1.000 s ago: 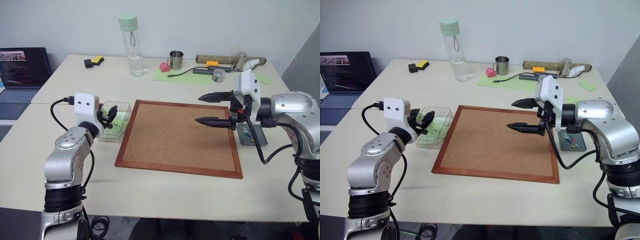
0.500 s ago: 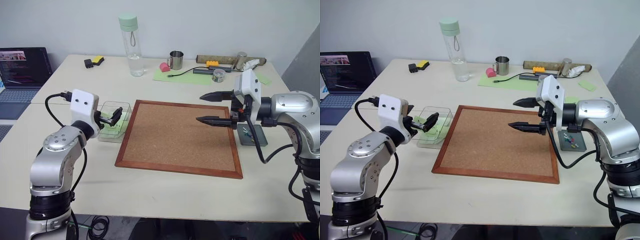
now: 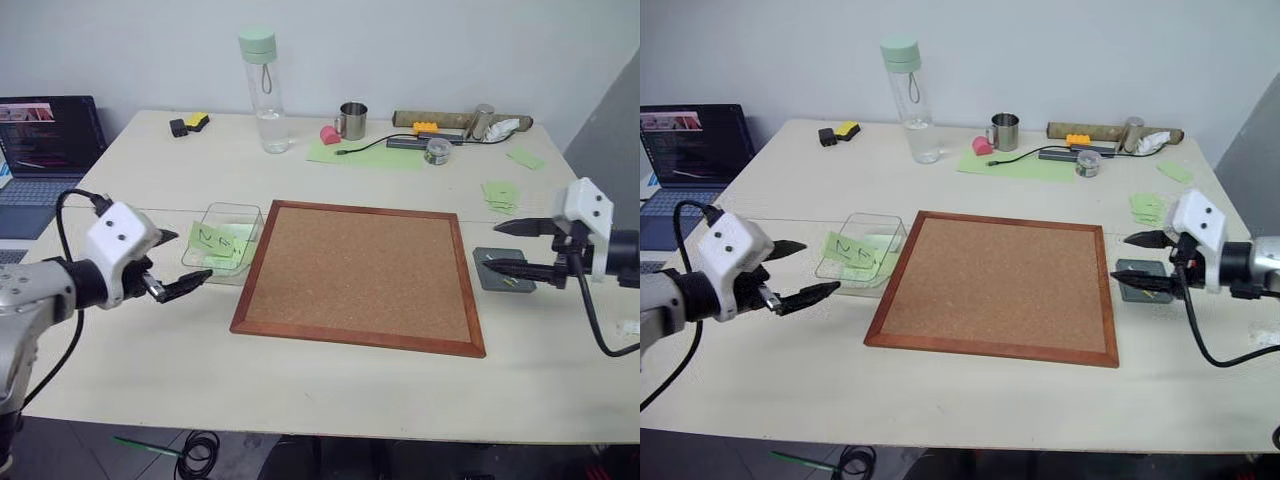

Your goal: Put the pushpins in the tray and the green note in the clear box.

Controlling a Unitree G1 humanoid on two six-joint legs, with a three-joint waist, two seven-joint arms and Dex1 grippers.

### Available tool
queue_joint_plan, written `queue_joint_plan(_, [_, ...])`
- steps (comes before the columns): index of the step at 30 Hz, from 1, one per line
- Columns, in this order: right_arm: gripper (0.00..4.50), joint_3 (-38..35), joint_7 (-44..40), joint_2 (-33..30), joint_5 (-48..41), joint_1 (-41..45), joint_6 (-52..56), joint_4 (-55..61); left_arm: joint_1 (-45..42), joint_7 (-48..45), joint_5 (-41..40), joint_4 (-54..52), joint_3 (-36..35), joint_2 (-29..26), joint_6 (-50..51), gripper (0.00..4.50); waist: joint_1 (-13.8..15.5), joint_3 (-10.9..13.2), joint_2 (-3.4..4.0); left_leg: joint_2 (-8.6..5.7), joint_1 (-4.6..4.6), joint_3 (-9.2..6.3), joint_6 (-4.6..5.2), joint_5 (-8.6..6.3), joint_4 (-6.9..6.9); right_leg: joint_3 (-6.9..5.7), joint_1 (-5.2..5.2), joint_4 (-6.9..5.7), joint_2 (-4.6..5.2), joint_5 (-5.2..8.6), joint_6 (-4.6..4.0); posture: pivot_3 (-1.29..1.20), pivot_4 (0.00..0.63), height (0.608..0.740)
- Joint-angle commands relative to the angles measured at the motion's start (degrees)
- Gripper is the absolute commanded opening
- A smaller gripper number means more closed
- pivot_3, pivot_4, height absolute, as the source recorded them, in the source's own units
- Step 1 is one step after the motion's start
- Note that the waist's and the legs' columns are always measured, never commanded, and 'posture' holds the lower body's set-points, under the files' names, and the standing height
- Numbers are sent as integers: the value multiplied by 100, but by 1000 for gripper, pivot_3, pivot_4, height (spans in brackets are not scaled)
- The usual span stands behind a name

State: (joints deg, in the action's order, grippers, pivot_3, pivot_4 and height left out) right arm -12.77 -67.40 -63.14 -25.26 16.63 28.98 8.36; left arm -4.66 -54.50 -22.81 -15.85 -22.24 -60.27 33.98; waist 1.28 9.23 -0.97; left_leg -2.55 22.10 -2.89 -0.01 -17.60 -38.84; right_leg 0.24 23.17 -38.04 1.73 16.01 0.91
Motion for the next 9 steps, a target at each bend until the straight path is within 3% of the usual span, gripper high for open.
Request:
queue_joint_plan(1, [3345,-542,-144,-256,121,-303,-304,-220,73,-281,38,216,-322,-192,-339,4492,0,1,1,0,0,2,-1,0,0,2,0,0,0,0,0,0,150,740])
queue_joint_plan(9, [3345,-750,-123,-304,185,-532,-433,-318,350,-604,-14,361,-351,-216,-476,4492,-9,1,3,1,-2,5,4,-2,0,3,0,-5,-1,0,1,0,150,740])
